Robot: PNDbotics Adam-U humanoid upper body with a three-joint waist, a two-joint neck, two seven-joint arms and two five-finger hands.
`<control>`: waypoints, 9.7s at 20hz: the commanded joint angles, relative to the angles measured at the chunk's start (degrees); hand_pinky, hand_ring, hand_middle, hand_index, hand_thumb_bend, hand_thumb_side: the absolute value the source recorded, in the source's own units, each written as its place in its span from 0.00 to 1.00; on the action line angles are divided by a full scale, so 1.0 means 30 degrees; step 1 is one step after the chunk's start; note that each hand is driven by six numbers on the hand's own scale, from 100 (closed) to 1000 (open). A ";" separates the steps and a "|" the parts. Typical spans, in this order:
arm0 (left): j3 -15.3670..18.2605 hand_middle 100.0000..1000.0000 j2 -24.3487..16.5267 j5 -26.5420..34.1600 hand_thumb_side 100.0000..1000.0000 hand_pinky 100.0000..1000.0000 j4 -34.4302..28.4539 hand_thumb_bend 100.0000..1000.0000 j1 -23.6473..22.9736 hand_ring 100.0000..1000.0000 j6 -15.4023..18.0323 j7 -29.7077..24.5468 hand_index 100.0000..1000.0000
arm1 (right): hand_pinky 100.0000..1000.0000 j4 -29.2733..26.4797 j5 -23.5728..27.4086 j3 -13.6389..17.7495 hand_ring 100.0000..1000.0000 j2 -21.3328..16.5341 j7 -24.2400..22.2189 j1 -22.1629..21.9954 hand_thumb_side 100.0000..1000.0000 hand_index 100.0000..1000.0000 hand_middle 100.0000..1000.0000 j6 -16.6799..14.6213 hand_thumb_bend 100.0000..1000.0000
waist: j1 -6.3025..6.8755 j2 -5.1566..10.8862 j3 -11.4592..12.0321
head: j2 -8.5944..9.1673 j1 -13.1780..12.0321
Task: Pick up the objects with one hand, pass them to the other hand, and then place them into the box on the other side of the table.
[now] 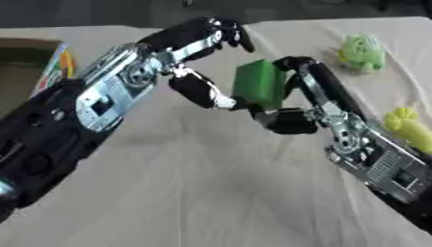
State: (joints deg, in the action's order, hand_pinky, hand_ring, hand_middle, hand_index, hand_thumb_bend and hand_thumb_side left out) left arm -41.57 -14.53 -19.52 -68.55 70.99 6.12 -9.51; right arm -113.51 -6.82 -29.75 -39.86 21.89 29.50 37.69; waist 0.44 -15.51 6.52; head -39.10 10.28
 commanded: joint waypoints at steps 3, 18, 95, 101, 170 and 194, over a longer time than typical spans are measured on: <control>-0.0087 0.77 -0.0167 0.0168 0.30 0.74 -0.0340 0.55 0.0418 0.79 -0.0079 0.0158 0.79 | 0.71 -0.0362 -0.0136 0.0108 0.45 -0.0197 0.0131 0.0201 0.00 0.45 0.34 -0.0052 0.00 | -0.0037 0.0294 0.0018 | 0.0123 -0.0001; -0.0068 0.77 0.0354 0.0258 0.33 0.75 -0.0001 0.56 0.0453 0.80 0.0715 -0.1428 0.78 | 0.71 -0.0362 -0.0326 0.0052 0.45 -0.0288 -0.0003 0.0191 0.00 0.45 0.33 -0.0186 0.00 | -0.0080 0.0336 0.0027 | 0.0086 -0.0027; -0.0092 0.51 0.1371 -0.0294 0.00 0.64 0.0848 0.15 0.0108 0.63 0.0593 0.0068 0.39 | 0.80 -0.0362 -0.3328 -0.0294 0.69 -0.0357 -0.1400 -0.0230 0.10 0.71 0.62 0.0355 0.41 | -0.0099 0.0388 -0.0094 | 0.0133 -0.0274; -0.0087 0.49 0.1239 -0.0294 0.00 0.63 0.0657 0.18 0.0125 0.63 0.0446 0.0113 0.38 | 0.81 -0.0362 -0.3719 -0.0233 0.74 -0.0355 -0.1594 -0.0274 0.20 0.77 0.69 0.0633 0.45 | -0.0119 0.0381 -0.0078 | 0.0119 -0.0513; 0.6143 0.46 -1.1568 0.1310 0.00 0.62 -0.4552 0.33 -0.6637 0.60 -0.4354 0.5424 0.37 | 0.82 -0.0362 -0.3095 0.1003 0.75 -0.1468 0.2422 -0.3045 0.25 0.82 0.74 0.1520 0.39 | 0.0109 0.0528 0.0380 | 0.0721 -0.4466; 0.6676 0.48 -0.9539 -0.4503 0.00 0.66 0.1066 0.46 -0.5146 0.63 -0.5611 0.3374 0.44 | 0.82 -0.0362 -0.2945 0.1765 0.74 -0.1238 0.3203 -0.2954 0.23 0.81 0.74 0.1451 0.37 | -0.0011 0.0538 0.0145 | 0.0982 -0.5533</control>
State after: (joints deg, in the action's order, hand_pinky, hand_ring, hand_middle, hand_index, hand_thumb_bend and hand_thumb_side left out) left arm -22.65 -41.99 -32.06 -65.32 54.18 -10.42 0.81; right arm -113.66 -15.82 -25.43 -42.59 26.59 19.98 37.22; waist 0.30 -15.25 7.02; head -36.15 -6.42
